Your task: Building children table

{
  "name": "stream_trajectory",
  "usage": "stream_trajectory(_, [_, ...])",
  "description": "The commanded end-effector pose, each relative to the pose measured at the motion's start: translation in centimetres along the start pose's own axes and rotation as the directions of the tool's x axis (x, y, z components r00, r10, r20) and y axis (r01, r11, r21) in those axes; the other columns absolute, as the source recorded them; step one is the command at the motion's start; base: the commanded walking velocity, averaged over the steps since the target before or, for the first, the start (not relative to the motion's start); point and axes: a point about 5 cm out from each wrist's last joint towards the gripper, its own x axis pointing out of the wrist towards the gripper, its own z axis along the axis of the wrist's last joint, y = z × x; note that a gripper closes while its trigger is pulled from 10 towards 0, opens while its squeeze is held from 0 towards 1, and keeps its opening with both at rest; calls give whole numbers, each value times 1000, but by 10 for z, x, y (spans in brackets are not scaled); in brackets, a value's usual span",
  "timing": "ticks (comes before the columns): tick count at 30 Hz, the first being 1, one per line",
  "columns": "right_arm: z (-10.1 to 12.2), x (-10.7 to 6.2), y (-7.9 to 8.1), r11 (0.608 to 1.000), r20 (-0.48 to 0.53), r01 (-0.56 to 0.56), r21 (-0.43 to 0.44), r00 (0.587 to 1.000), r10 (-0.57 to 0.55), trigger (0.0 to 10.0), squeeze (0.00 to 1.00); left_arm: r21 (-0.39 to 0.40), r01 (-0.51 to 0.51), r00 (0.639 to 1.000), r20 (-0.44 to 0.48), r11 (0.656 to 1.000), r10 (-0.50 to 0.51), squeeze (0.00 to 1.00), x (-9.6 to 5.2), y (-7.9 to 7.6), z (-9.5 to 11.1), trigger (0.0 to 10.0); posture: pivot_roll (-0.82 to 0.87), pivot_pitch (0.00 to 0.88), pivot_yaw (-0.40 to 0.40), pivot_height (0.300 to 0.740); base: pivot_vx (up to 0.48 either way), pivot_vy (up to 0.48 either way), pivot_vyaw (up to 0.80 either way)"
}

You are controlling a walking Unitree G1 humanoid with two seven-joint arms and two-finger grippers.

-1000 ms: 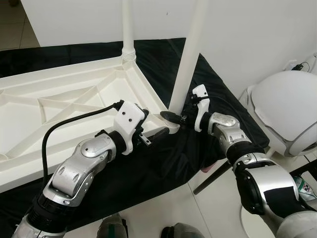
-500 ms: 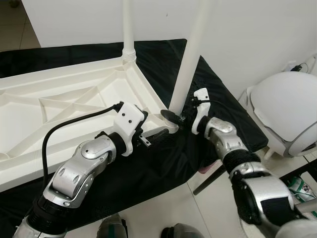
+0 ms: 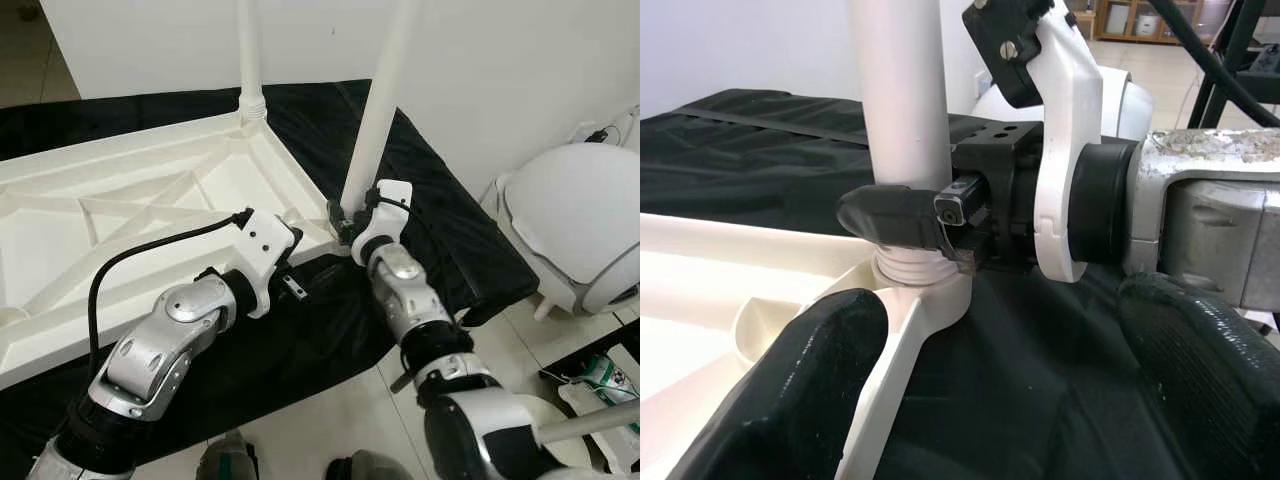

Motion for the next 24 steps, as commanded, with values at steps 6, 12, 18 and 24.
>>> stream_trajectory(6, [-2, -6, 0, 999, -16, 19, 31, 1000, -18, 10000, 1000, -4, 83, 997, 5, 997, -83, 0, 1, -6, 1, 10000, 21, 0, -60, 740, 0, 0, 0])
stream_trajectory(12, [6, -10, -6, 999, 14, 18, 39, 1000, -18, 10000, 1000, -5, 80, 997, 5, 997, -80, 0, 1, -6, 1, 10000, 18, 0, -64, 740, 0, 0, 0])
stream_trajectory(18, [10, -9, -16, 998, 11, -47, 41, 999, 46, 10000, 1000, -5, 79, 997, 6, 997, -79, 0, 2, -6, 1, 10000, 14, 0, -64, 740, 0, 0, 0])
stream_trajectory(24, [15, -4, -25, 953, -19, -303, -24, 953, 303, 10000, 0, -3, 82, 997, 7, 997, -82, 0, 2, -5, 2, 10000, 12, 0, -58, 740, 0, 0, 0])
